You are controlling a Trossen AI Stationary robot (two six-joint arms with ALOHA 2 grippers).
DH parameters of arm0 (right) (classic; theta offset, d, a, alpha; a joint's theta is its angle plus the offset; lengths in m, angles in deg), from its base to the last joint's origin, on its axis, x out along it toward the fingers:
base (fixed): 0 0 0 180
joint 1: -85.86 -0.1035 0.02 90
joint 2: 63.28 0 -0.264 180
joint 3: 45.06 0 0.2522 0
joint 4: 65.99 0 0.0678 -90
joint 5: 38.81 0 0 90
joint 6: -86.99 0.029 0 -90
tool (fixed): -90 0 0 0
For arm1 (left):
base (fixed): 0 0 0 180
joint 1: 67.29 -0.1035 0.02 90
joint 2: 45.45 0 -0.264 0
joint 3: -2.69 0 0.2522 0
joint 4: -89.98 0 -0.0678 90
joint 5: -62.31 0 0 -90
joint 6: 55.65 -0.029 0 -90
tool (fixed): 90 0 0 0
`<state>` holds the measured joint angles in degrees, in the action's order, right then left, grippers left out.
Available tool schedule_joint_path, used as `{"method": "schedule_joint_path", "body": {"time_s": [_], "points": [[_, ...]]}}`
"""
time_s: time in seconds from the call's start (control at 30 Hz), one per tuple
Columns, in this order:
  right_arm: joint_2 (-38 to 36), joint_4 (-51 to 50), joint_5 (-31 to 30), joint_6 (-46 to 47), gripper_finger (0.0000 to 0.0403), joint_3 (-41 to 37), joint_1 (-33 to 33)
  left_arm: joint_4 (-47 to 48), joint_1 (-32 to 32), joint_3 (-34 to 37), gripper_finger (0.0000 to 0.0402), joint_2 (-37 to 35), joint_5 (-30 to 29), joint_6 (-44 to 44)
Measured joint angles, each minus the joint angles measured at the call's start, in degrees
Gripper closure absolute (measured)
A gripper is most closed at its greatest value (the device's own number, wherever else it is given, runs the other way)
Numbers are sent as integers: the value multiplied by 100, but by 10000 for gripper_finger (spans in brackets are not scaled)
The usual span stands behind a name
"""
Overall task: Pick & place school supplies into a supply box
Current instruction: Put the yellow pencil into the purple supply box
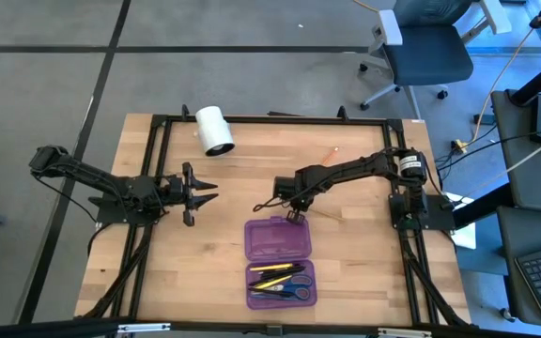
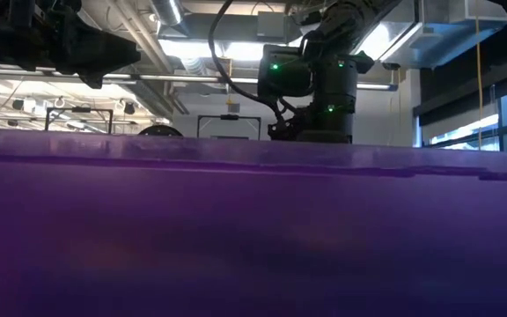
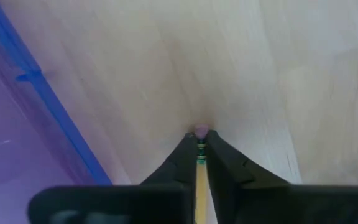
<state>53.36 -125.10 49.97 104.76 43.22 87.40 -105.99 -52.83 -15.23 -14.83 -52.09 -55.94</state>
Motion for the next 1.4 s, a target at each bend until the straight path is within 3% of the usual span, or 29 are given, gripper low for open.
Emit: {"method": "schedule_joint_path", "body": {"time_s": [0.7,1.2,1.4], "points": [[-186,-652,-458,168,381,304,-383,-4,0,0,291,-1,3,2],[-210,-898,-266,281,379,324,-449,-4,0,0,291,-1,2,-1],[-214,-1403,-218,303,371,821,-642,-4,0,0,294,-1,2,4]]}}
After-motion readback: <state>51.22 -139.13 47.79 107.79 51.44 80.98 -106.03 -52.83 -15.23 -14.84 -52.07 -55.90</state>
